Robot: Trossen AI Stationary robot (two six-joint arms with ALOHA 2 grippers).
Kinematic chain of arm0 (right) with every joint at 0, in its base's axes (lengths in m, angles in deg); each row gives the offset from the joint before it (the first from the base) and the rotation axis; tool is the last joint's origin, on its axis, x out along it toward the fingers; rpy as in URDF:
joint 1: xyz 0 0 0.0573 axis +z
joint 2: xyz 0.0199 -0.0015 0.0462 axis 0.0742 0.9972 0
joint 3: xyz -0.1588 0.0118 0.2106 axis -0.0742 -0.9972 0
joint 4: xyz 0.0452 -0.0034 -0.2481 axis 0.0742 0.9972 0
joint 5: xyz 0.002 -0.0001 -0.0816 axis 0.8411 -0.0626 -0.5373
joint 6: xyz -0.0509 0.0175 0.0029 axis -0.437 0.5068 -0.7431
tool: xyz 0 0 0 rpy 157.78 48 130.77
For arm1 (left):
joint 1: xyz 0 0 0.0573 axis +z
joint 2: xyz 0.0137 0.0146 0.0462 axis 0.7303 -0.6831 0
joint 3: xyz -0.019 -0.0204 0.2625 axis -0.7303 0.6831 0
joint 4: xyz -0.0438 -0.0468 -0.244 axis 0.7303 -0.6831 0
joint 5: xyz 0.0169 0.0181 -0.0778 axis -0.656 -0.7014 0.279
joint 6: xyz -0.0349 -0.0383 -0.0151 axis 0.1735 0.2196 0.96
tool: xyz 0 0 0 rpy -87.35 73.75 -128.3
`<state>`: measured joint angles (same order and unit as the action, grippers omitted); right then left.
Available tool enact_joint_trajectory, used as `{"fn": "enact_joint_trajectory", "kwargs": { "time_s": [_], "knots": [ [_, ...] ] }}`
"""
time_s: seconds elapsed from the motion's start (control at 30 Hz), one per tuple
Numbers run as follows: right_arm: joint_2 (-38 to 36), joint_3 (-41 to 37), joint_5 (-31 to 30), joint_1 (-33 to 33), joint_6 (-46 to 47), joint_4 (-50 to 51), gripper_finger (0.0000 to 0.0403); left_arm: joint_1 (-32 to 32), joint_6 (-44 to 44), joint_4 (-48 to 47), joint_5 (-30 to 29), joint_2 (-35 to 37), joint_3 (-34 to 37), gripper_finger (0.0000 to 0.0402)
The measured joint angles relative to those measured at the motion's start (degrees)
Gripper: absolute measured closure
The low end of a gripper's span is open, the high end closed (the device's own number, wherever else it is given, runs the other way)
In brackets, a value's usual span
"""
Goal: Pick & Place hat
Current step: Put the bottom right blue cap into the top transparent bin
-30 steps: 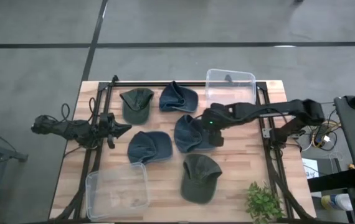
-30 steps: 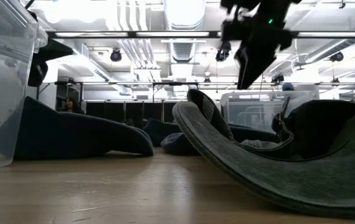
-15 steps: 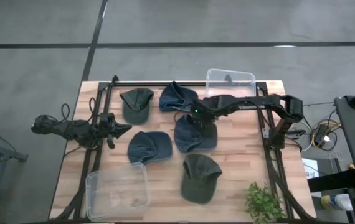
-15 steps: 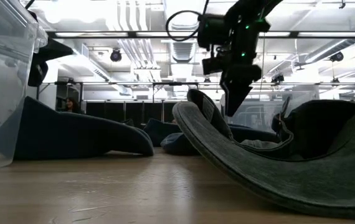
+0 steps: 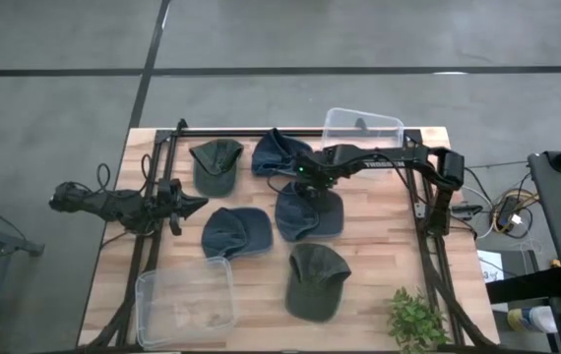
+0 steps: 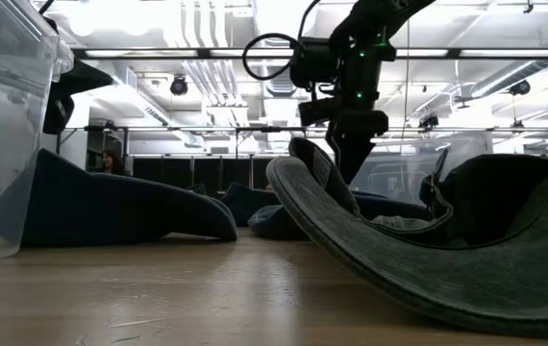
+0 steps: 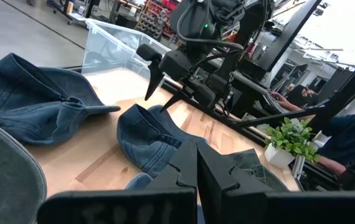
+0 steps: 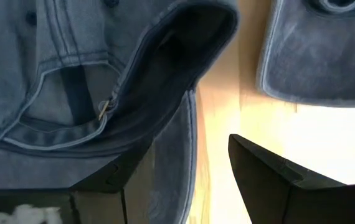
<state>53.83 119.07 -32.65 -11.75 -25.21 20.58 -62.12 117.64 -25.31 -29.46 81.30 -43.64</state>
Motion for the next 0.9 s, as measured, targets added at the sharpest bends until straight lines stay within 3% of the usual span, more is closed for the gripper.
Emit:
{"fn": "enact_joint_trajectory", "kwargs": {
  "time_s": [0.37, 0.73, 0.9],
  "knots": [
    [0.5, -0.6, 0.4, 1.2, 3.3, 2.4, 0.0221, 0.0, 0.0, 0.1, 0.0, 0.0, 0.0, 0.0401],
    [0.4, -1.2, -4.5, 1.6, 7.4, 2.1, 0.0227, 0.0, -0.2, 0.1, 0.0, 0.0, 0.0, 0.0401],
    [0.4, -1.2, -1.7, 1.7, 7.5, 2.0, 0.023, 0.0, -0.2, 0.1, 0.0, 0.0, 0.0, 0.0401]
  ]
}}
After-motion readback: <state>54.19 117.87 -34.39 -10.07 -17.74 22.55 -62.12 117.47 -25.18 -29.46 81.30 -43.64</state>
